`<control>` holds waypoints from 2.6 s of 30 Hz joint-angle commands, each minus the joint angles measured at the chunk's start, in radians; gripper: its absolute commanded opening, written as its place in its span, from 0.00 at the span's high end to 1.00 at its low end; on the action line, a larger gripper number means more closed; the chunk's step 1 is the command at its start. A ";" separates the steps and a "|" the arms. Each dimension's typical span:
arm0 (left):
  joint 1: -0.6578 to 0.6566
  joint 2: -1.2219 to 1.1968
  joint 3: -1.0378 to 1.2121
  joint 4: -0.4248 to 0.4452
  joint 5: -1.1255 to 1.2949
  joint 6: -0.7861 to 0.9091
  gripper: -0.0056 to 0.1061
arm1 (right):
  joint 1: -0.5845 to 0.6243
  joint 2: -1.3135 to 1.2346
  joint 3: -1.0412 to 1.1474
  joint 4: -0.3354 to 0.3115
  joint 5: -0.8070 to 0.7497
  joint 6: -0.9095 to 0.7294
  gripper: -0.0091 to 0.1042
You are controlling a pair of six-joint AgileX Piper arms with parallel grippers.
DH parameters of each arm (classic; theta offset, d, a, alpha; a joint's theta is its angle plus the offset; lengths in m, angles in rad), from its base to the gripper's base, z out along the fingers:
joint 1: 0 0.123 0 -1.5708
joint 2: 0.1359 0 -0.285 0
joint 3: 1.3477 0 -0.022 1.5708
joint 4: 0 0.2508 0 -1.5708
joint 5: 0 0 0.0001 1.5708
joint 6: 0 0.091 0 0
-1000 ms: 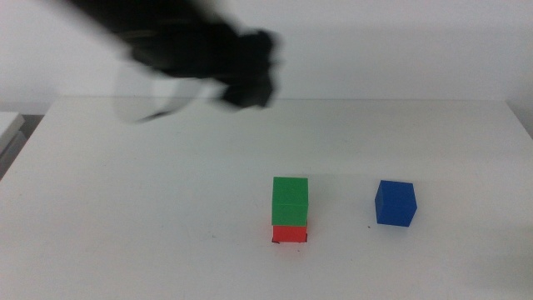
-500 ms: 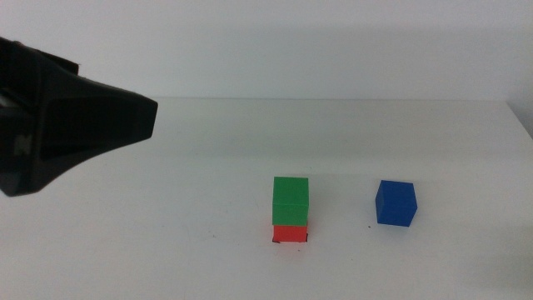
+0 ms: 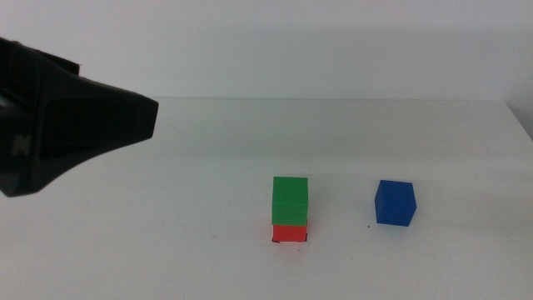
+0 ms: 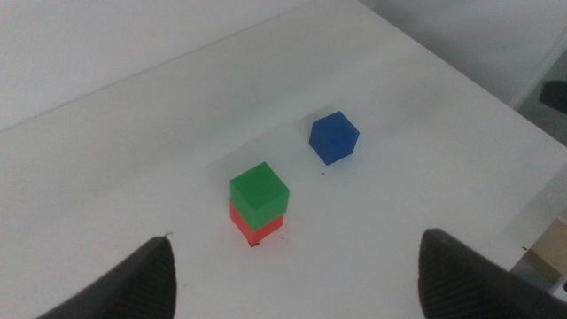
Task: Stack red cubes first, then green, then blue cubes in a specific spot.
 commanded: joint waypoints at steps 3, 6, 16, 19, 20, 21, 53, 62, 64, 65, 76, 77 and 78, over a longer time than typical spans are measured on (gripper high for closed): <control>-0.001 -0.015 0.002 -0.002 -0.016 -0.008 0.11 | -0.009 0.343 -0.296 0.177 0.323 -0.106 0.10; -0.001 -0.021 0.002 -0.002 -0.016 -0.008 0.11 | -0.009 0.513 -0.420 0.244 0.417 -0.073 0.10; -0.001 -0.021 0.002 -0.002 -0.016 -0.008 0.11 | 0.052 0.956 -0.612 0.212 0.416 0.033 0.10; -0.001 -0.021 0.002 -0.002 -0.016 -0.008 0.11 | 0.157 1.050 -0.669 0.094 0.413 0.166 0.10; -0.001 -0.021 0.002 -0.002 -0.016 -0.008 0.11 | 0.180 1.083 -0.691 0.049 0.413 0.209 0.10; -0.001 -0.021 0.002 -0.002 -0.016 -0.006 0.11 | 0.202 1.113 -0.713 -0.006 0.413 0.263 0.10; -0.001 -0.023 0.002 0.005 -0.016 -0.006 0.11 | 0.386 1.580 -0.866 -0.373 0.259 0.708 0.46; -0.001 -0.023 0.002 0.005 -0.016 -0.006 0.11 | 0.546 1.389 -1.049 -0.438 0.532 0.746 0.77; -0.001 -0.023 0.002 0.005 -0.016 -0.006 0.11 | 0.611 1.400 -1.147 -0.436 0.606 0.752 0.77; -0.001 -0.023 0.002 0.005 -0.016 -0.006 0.11 | 0.634 1.411 -1.180 -0.432 0.633 0.754 0.77; -0.001 -0.023 0.002 0.005 -0.016 -0.006 0.11 | 0.777 1.525 -1.316 -0.414 0.675 0.857 0.77; -0.001 -0.023 0.002 0.005 -0.016 -0.006 0.11 | 0.783 1.532 -1.316 -0.414 0.675 0.866 0.77; -0.001 -0.023 0.002 0.005 -0.016 -0.006 0.11 | 0.788 1.538 -1.316 -0.416 0.675 0.878 0.77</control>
